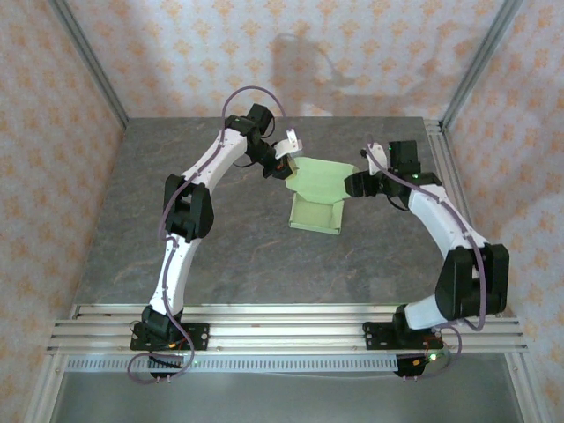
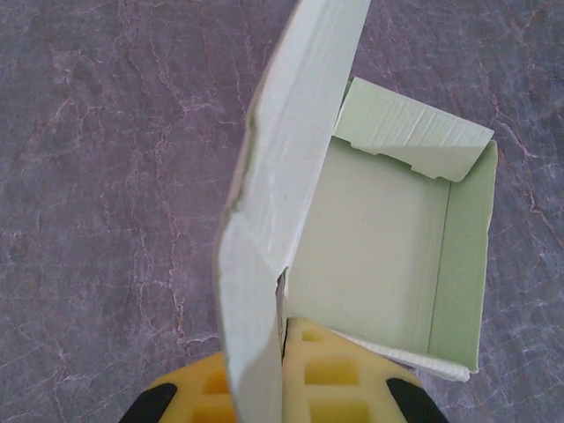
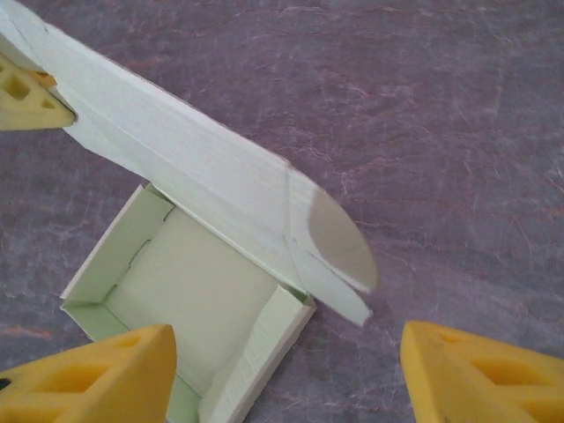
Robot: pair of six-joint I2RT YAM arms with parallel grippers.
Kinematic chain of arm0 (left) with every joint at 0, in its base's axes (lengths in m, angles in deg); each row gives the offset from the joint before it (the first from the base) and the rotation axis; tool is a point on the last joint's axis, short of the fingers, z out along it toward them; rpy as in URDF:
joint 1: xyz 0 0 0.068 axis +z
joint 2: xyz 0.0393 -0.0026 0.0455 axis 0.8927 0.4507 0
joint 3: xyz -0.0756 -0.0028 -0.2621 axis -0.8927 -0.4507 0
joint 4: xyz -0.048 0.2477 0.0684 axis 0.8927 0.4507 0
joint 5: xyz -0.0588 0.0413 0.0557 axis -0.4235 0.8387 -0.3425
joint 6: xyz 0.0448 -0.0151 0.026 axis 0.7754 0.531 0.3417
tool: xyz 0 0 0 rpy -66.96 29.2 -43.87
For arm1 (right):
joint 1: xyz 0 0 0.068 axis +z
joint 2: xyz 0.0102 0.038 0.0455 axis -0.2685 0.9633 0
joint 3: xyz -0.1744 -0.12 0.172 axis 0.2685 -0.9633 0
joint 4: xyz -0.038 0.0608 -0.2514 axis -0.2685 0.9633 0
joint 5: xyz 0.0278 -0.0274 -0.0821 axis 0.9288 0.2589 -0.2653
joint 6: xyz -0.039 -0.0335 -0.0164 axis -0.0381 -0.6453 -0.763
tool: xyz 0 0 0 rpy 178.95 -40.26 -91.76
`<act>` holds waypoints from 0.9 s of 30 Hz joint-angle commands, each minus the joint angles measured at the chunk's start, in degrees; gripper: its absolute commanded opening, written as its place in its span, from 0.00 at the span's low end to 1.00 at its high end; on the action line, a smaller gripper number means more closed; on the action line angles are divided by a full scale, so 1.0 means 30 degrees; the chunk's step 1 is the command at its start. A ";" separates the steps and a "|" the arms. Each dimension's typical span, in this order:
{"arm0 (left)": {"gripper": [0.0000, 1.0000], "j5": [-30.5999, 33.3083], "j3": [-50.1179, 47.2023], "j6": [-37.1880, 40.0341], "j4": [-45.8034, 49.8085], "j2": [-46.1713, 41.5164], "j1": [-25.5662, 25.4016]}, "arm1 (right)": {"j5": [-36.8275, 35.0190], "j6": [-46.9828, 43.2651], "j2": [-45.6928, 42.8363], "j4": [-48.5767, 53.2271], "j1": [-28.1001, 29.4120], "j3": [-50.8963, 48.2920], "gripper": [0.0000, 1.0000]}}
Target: Fold the paper box
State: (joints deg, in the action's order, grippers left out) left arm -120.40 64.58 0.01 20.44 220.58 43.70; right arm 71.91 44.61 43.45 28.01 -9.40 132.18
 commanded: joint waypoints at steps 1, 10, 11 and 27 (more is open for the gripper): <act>0.00 -0.0278 0.0414 0.0721 0.1119 -0.0361 -0.0177 | 0.1261 -0.4067 0.1012 0.2082 -0.0301 0.1698 0.67; 0.00 -0.0306 0.0438 0.0975 0.1231 -0.0435 -0.0148 | 0.0846 -0.7048 0.4858 0.6542 -0.0571 0.6045 0.49; 0.00 -0.0287 0.0454 0.0974 0.1200 -0.0404 -0.0133 | 0.0977 -0.7319 0.5225 0.6988 -0.0564 0.6408 0.46; 0.00 -0.0235 0.0400 0.0793 0.1144 -0.0321 -0.0031 | 0.1280 -0.8678 0.6861 0.9479 -0.0623 0.8035 0.06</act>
State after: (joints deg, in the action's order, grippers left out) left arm -120.81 64.58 1.49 21.73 220.58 43.70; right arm 76.67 19.76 63.49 53.56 -10.76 154.50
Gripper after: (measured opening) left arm 0.053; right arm 0.063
